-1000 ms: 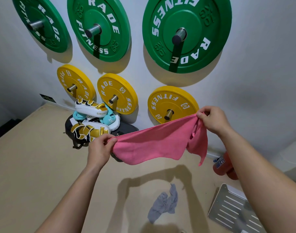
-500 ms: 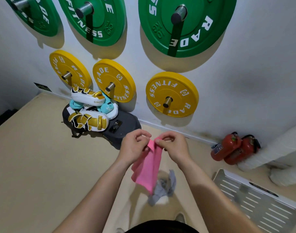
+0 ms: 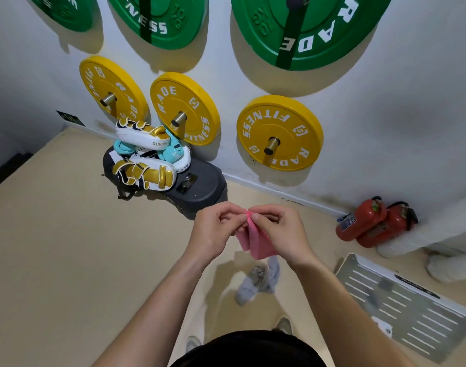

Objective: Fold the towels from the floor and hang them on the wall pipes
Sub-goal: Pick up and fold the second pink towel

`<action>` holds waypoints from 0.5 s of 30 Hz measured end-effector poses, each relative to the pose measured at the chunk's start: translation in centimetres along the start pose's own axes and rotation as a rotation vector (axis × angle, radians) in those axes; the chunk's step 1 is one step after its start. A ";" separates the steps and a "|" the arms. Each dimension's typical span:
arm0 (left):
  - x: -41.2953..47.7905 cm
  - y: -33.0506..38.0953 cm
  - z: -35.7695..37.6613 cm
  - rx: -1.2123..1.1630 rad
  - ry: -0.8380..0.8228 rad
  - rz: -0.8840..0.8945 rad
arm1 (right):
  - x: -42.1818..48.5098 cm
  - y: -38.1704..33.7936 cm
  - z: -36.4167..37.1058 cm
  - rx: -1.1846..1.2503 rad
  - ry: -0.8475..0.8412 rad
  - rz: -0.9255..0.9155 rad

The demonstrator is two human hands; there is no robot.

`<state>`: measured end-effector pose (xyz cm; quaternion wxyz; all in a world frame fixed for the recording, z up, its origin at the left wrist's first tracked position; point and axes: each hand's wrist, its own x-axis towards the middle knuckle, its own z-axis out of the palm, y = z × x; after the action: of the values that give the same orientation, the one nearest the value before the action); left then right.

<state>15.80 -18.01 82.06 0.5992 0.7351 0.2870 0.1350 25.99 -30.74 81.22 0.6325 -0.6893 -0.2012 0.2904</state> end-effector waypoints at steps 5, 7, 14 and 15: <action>-0.5 0.1 0.3 -0.051 0.061 0.028 | -0.4 -0.2 0.4 0.074 -0.004 0.015; -0.7 0.1 0.2 -0.051 0.087 0.037 | -0.5 -0.4 0.5 0.099 -0.029 0.019; -1.3 0.1 -0.2 -0.050 0.099 0.048 | -0.5 -0.4 0.7 0.008 -0.090 -0.031; -1.2 -0.1 -0.4 -0.042 0.085 0.054 | -0.3 -0.5 0.7 -0.018 -0.101 -0.041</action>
<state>14.60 -18.37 82.28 0.5978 0.7235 0.2893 0.1885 25.34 -30.37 81.80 0.6213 -0.6751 -0.2493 0.3099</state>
